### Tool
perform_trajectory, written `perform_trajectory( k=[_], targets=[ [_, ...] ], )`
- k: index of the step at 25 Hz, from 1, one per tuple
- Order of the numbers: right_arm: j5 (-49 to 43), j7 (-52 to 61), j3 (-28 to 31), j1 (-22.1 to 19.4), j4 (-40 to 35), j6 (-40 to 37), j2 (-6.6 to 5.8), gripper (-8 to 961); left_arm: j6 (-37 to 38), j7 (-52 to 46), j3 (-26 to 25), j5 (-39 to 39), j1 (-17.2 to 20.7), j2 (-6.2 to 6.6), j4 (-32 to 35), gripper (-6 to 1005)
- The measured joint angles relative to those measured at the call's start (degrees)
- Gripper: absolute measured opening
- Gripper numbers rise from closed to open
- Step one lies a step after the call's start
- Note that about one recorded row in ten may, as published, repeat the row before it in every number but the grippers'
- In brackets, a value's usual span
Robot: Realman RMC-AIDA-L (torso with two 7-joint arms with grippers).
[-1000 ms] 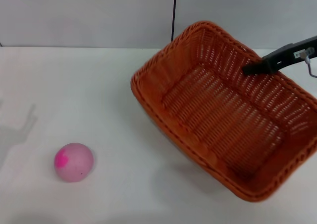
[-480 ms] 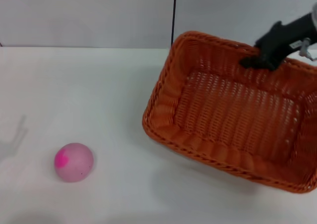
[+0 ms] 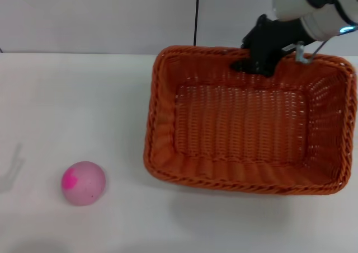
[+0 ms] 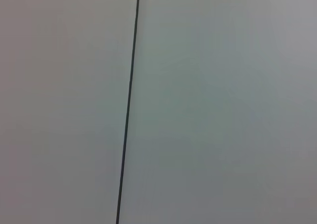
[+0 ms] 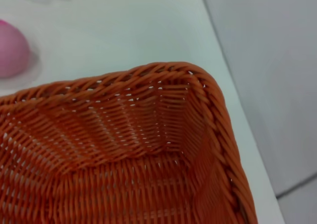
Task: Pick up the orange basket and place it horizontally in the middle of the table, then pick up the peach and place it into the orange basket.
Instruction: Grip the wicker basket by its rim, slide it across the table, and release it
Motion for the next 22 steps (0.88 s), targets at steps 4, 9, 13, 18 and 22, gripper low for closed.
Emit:
perform_trajectory(
  k=[4,9,13,18,22],
  targets=[
    [2.07,-1.93,-1.53,1.21,2.65,0.96,0.11,146,0.27,0.00,-0.08,0.00,-0.13,-0.01,0.13,791],
    [2.75,-2.42,-3.76,2.00,5.48,2.82,0.21,146,0.85,0.00,-0.11,0.01,-0.60,0.00,0.15,790],
    [2.79,-2.38,-4.87,2.01,6.56,4.13,0.32,147,1.37,0.00,-0.11,0.01,-0.86,0.03,0.05,789],
    [2.81,-2.41,-5.31,1.71,6.67,3.87,0.33,147,1.51,0.00,-0.11,0.01,-1.15,0.06,-0.15,788],
    [2.82,-2.55,-7.13,1.33,6.29,4.79,0.36,146,1.79,0.00,-0.05,0.01,-1.38,0.08,-0.24,787]
  ],
)
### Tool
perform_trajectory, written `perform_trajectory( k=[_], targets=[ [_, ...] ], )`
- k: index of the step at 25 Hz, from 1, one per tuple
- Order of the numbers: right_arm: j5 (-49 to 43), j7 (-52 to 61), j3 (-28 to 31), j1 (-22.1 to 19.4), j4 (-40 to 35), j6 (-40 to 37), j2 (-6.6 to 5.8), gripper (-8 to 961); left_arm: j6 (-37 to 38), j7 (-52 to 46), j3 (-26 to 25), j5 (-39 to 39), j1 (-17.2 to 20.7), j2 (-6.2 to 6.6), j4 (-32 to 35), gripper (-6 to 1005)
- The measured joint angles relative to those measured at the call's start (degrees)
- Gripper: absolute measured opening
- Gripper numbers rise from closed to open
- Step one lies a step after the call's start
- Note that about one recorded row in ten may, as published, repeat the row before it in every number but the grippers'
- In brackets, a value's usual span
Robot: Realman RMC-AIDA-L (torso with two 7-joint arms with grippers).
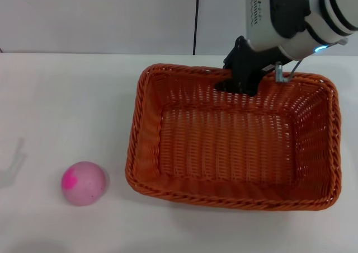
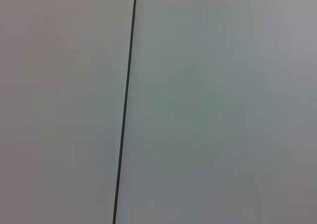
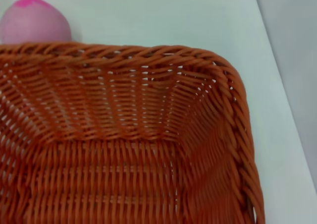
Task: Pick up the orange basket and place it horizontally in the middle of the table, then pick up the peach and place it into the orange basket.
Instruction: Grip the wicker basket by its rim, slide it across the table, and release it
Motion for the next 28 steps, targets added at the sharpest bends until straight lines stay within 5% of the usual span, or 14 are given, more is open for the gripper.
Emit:
perform_trajectory(
  k=[8,22,28],
  targets=[
    [0.05,0.37,-1.90,-0.24,0.24,3.68,0.06,147,0.24,0.00,0.11,0.00,-0.04,0.00,0.30,785],
    [0.36,-0.11,-8.09,-1.81,-0.97,8.36,0.25,459,0.53,0.00,0.30,0.00,-0.17,-0.09,0.31,782],
    [5.86,1.47,-8.22,-9.23,-14.40,5.78,0.25,557,0.93,-0.75,0.92,0.74,0.09,0.08,0.10,780]
  ],
)
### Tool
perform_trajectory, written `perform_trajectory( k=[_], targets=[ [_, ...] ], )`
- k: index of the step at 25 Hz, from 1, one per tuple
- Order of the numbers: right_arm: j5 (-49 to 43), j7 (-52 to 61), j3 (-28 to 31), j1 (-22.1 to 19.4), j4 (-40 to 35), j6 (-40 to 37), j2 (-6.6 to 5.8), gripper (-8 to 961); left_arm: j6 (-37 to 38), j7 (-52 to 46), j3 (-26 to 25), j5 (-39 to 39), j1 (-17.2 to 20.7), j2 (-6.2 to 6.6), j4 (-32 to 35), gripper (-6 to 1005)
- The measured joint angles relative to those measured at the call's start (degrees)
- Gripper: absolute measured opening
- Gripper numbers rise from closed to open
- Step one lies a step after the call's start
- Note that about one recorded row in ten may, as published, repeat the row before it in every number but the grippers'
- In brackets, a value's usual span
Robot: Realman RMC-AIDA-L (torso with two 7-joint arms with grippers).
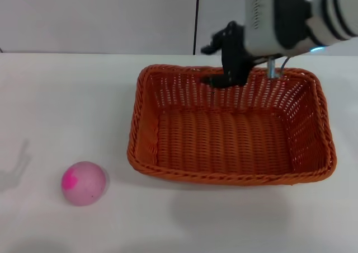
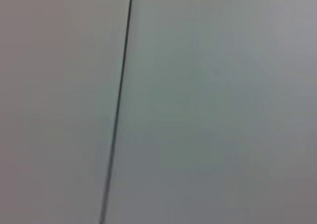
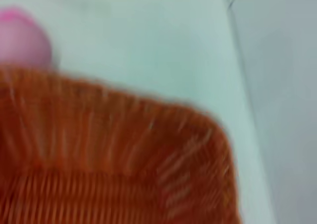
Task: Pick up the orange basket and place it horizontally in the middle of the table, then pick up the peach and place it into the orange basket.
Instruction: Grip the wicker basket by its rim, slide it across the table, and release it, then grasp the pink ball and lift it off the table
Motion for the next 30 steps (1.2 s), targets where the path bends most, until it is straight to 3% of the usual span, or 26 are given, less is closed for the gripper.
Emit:
perform_trajectory(
  k=[4,6,9,12,13,15,18,22,26,28,29,30],
  targets=[
    [8.21,0.28,0.39,-9.50,-13.05,-0.51,0.02,558,0.43,-3.47,3.03,0.74,0.35,0.32,-2.67,779],
    [12.47,0.06,1.01,-14.06,-17.31,0.06,0.28,558,1.67,-9.37,7.17,0.84,1.28,0.49,-8.14,779],
    [20.14,-0.44,2.77,-20.15,-19.46,1.51,0.57,558,3.35,-14.55,10.78,1.13,2.40,0.80,-13.29,778],
    [29.53,-1.99,5.01,-24.84,-17.64,2.29,0.57,558,5.92,-25.03,14.28,6.69,3.40,2.12,-21.75,777],
    [33.78,-3.29,5.74,-26.52,-16.26,2.34,0.52,558,5.92,-25.03,14.28,6.69,3.40,2.12,-21.75,777],
    [43.04,-7.71,6.80,-29.74,-13.20,2.23,0.34,558,5.82,-30.93,14.44,13.84,2.65,3.04,-26.07,777],
    [60.66,-18.35,7.31,-35.08,-7.48,0.15,0.13,558,5.84,-32.10,14.44,16.12,2.22,3.08,-27.07,776],
    [83.53,-34.56,7.82,-39.70,5.38,-11.58,0.10,558,6.36,-33.43,14.14,24.26,-0.02,2.41,-28.69,775],
    [97.71,-42.97,10.76,-38.85,22.43,-27.19,-0.09,558,6.36,-33.43,14.14,24.26,-0.02,2.41,-28.69,774],
    [100.92,-44.55,13.27,-37.59,30.25,-33.08,-0.24,558,7.03,-33.38,14.35,27.03,-0.99,1.88,-28.75,774],
    [101.62,-44.83,14.87,-36.94,33.60,-35.34,-0.31,558,10.17,-32.93,14.48,31.23,-2.98,0.71,-28.48,773],
    [101.72,-44.97,16.42,-36.47,36.05,-36.83,-0.33,558,11.47,-32.92,14.54,31.65,-3.63,0.58,-27.94,773]
  ],
)
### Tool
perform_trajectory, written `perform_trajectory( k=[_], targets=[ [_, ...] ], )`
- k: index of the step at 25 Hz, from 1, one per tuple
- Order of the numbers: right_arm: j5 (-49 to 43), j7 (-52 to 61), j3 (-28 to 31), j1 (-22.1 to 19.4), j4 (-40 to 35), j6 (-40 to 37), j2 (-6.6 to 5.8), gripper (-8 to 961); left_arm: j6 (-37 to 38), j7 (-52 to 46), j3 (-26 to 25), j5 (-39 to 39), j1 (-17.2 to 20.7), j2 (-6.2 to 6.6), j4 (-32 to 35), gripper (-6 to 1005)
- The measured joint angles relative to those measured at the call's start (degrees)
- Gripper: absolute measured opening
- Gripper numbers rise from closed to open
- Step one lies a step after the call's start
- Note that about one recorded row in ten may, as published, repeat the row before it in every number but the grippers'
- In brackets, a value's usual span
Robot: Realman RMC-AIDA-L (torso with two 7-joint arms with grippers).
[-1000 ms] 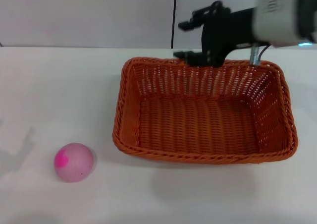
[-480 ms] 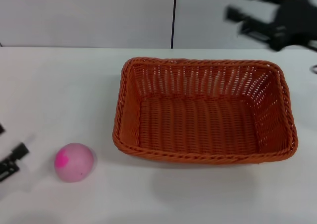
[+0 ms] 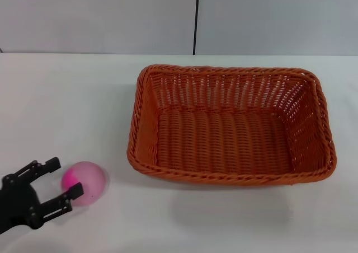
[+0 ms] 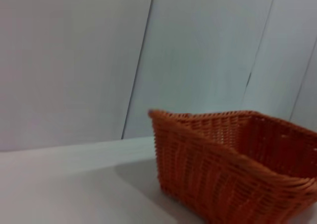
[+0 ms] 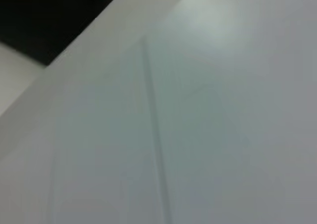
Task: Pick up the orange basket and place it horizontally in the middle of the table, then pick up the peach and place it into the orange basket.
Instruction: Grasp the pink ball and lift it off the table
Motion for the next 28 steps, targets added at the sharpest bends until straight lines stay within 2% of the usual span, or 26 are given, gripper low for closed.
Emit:
perform_trajectory(
  k=[3,6,10,12,21,28],
  targets=[
    [-0.13,-0.17,3.42,0.92,6.59,-3.14,-0.18,558,0.00,0.00,0.00,0.00,0.00,0.00,0.00,772],
    [-0.24,-0.22,4.35,0.82,8.94,-3.90,-0.29,558,3.84,0.12,0.72,1.92,-2.30,-0.24,2.24,772],
    [-0.24,-0.25,5.01,0.41,10.01,-4.06,-0.20,558,3.84,0.12,0.72,1.92,-2.30,-0.24,2.24,771],
    [-0.24,-0.24,5.04,0.47,10.43,-4.12,-0.26,558,5.50,0.57,4.16,2.12,-2.93,-0.35,2.31,770],
    [-0.13,-0.05,5.11,1.30,10.76,-3.69,-0.34,558,5.75,0.99,4.05,2.10,-2.48,-0.29,2.10,768],
    [0.10,0.04,5.16,2.08,12.07,-3.67,-0.29,558,6.66,2.40,3.90,1.73,-2.43,-0.45,2.76,534]
  ],
)
